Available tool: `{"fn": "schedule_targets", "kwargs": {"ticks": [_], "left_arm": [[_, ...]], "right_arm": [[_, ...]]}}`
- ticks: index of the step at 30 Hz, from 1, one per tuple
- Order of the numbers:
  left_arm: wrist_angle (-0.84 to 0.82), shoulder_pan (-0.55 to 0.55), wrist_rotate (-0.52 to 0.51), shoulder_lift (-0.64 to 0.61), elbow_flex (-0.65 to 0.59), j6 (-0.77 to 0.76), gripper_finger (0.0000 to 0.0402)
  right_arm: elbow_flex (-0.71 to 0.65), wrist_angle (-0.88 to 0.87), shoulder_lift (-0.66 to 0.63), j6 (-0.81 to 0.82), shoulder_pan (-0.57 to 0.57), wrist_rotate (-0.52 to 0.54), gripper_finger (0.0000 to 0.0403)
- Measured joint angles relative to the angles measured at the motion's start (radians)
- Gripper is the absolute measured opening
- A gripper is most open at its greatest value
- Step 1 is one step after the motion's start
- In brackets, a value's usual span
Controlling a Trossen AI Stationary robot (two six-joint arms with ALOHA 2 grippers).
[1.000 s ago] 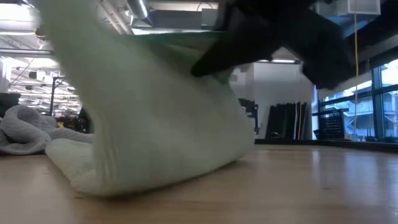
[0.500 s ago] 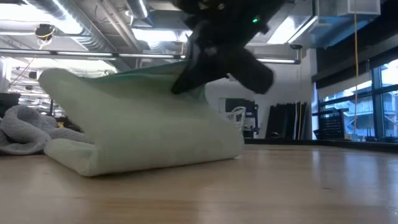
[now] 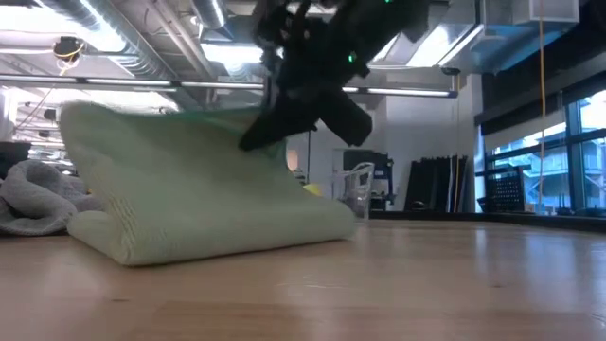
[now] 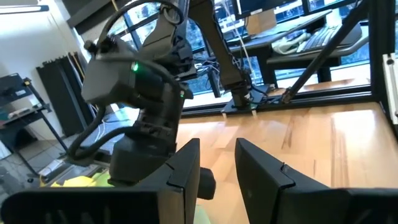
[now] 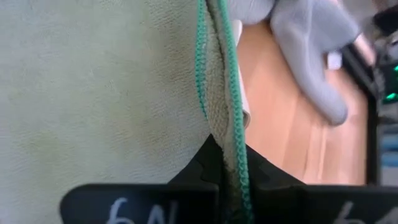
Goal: Fold microfiber towels
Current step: Fold the light green microfiber cloth
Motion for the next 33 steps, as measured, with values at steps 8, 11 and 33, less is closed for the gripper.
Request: {"fn": "schedule_targets", "kwargs": {"ticks": [8,11,33], "left_arm": [[-0.001,0.02,0.028,0.0,0.0,-0.035,0.0094],[-0.001,0.022,0.034,0.0,0.0,-0.044,0.0094],[-0.187,0.067,0.078,-0.001,0.0,-0.26,0.0094]], "right_arm": [[-0.019,-0.002,0.0,0.086,-0.069,-0.147,0.0062],[-0.019,0.002,0.0,0.087,-0.072,-0.217,0.0094],[0.033,0.0,0.0,0.027,-0.066,-0.017,0.0229]]}}
